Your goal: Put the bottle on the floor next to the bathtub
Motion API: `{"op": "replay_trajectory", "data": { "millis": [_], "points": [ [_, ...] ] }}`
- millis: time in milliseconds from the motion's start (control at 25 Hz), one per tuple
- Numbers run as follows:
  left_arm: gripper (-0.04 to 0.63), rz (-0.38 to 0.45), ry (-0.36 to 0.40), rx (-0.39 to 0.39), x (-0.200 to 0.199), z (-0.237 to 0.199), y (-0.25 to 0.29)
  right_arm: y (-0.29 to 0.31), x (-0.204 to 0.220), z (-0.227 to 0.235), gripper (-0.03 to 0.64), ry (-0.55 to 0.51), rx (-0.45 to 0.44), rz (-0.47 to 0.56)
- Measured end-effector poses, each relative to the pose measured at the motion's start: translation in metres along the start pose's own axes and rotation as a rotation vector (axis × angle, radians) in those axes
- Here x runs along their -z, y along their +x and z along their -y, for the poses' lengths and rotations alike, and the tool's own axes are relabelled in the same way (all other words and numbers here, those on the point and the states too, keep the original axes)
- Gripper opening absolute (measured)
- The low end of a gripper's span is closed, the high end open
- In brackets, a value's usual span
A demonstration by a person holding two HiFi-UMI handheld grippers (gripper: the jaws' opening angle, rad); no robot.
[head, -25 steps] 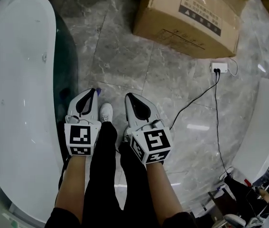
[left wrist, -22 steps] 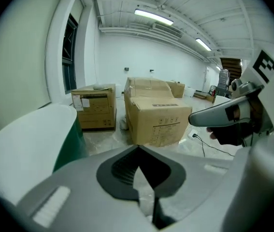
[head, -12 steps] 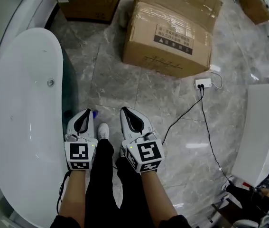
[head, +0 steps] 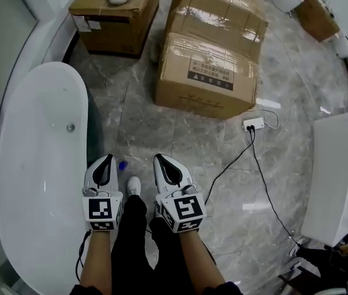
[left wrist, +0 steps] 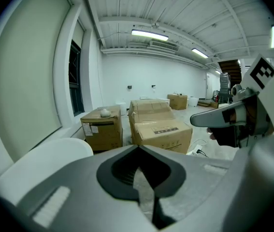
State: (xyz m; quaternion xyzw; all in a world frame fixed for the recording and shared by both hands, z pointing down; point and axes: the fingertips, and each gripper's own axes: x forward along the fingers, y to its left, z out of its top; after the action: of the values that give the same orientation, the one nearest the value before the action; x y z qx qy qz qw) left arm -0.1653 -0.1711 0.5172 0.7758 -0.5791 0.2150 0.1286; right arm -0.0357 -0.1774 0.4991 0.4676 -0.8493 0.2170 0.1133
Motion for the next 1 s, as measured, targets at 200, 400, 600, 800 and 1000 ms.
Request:
{"op": "replay_trajectory", "data": {
  "millis": [200,400,600,800,1000],
  "points": [
    [0.000,0.044,-0.014,-0.034,-0.032,-0.004,-0.019,-0.011,-0.030,-0.005,0.021,-0.015,-0.011,0.047],
    [0.000,0.087,-0.011,-0.050,-0.064,0.002,-0.044,-0.032,-0.061,-0.012,0.021,-0.034,-0.019,0.088],
    [0.000,0.120,-0.007,-0.061,-0.094,0.007,-0.069,-0.056,-0.090,-0.021,0.021,-0.048,-0.030,0.118],
    [0.000,0.159,0.024,-0.059,-0.124,0.017,-0.083,-0.072,-0.111,-0.019,0.018,-0.058,-0.030,0.149],
    [0.000,0.201,0.047,-0.058,-0.145,0.025,-0.092,-0.085,-0.132,-0.023,0.015,-0.080,-0.041,0.177]
  ]
}}
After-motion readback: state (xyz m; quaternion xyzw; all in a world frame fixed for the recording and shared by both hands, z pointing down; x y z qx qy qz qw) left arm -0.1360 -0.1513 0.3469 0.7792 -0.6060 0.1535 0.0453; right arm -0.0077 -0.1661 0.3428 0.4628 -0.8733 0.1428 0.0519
